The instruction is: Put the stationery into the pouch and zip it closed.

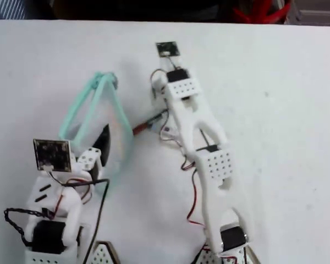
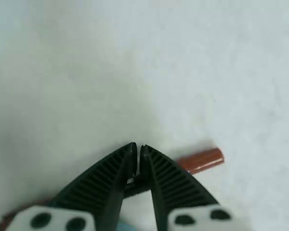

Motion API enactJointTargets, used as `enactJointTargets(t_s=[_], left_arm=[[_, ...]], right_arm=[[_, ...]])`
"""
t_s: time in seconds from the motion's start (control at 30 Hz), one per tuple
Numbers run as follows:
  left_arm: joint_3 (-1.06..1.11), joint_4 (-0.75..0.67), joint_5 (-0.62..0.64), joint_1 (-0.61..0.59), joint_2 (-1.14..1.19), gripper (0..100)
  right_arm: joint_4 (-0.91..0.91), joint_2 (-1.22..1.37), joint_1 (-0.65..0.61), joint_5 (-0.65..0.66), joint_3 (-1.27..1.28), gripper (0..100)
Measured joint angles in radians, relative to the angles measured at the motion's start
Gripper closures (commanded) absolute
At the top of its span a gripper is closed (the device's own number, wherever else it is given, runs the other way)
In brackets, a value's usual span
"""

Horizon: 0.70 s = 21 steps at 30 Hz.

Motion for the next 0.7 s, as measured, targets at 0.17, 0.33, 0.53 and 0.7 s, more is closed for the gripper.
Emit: enactJointTargets(t_s=[0.17, 0.33, 0.53, 0.7], left_arm=[[0.0, 0.0, 0.0, 0.0, 0.0, 80], [0.0, 0.0, 0.0, 0.0, 0.0, 80], [0.0, 0.0, 0.0, 0.0, 0.0, 80], [0.0, 0.0, 0.0, 0.0, 0.0, 80]], right_arm=[[0.285, 0.0, -0.002, 0.311, -0.115, 98.1], [0.382, -0.006, -0.029, 0.532, -0.281, 98.1], [0.387, -0.021, -0.118, 0.695, -0.334, 78.6], [0.387, 0.026, -0.183, 0.783, -0.31, 68.0]])
